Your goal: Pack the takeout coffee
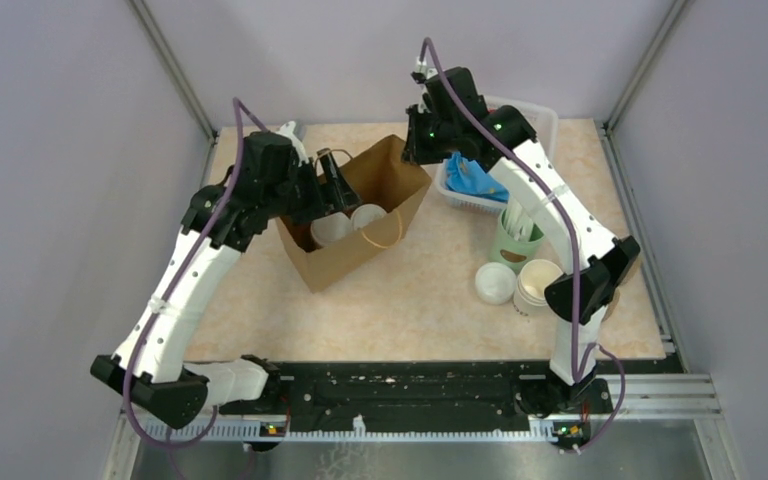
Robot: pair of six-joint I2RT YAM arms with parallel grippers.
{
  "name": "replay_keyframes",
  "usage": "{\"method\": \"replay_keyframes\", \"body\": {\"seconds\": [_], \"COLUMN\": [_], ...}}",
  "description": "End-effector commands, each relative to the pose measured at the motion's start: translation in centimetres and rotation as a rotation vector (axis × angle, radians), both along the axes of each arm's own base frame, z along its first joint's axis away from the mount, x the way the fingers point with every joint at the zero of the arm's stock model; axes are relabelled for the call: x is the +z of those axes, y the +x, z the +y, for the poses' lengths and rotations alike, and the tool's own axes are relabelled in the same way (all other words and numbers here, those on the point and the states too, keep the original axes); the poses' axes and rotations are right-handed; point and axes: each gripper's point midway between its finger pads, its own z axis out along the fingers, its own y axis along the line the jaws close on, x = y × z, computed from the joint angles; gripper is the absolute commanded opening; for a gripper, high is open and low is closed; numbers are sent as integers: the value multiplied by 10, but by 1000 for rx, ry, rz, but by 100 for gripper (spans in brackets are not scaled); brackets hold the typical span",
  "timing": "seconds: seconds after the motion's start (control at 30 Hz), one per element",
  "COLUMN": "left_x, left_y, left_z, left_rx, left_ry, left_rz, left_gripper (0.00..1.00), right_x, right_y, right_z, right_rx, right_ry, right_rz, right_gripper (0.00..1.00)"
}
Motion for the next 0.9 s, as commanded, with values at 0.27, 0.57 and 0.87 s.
{"method": "replay_keyframes", "body": {"seconds": [0.27, 0.57, 0.87], "left_x": [-3, -42, -66], "left_y": [4, -2, -3], "left_z": [-20, -12, -3], "left_rx": [-83, -60, -152], "left_ry": [-67, -33, 126], "left_rz": [-1, 194, 146], "left_gripper": [74, 72, 70], "right_x": [1, 6, 2], "right_y": [2, 4, 10], "right_z": [2, 3, 3], "right_rx": [-83, -123, -189], "right_ry": [1, 11, 81], "right_rz": [25, 22, 114], "right_gripper": [0, 0, 0]}}
